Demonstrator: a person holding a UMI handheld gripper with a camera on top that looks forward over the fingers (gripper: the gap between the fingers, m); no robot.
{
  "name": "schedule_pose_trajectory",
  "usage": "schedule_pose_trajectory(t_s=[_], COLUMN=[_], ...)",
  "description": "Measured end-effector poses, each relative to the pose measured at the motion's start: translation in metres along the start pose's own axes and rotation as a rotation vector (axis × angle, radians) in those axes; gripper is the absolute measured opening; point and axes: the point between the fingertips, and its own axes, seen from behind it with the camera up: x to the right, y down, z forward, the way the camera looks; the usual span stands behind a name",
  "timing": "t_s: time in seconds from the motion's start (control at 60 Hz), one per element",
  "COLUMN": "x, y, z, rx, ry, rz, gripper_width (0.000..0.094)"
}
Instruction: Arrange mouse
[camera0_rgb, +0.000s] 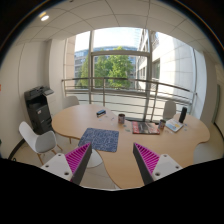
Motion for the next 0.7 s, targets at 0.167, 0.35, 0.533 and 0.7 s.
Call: schedule_pose_trajectory(t_s=[0.167,0.35,0.533,0.7], x=[0.012,0.053,0.112,0.156], y=[0.068,0.194,0.25,0.265], z=[0.007,0.024,0.056,0.11], rx=[-0.086,-0.216,-0.248,-0.24], ry=[0.063,0.163,0.229,0.25], rz=[0.026,0.068,0.091,0.116], gripper_width=[0.0848,0.0846,0.0848,0.0849])
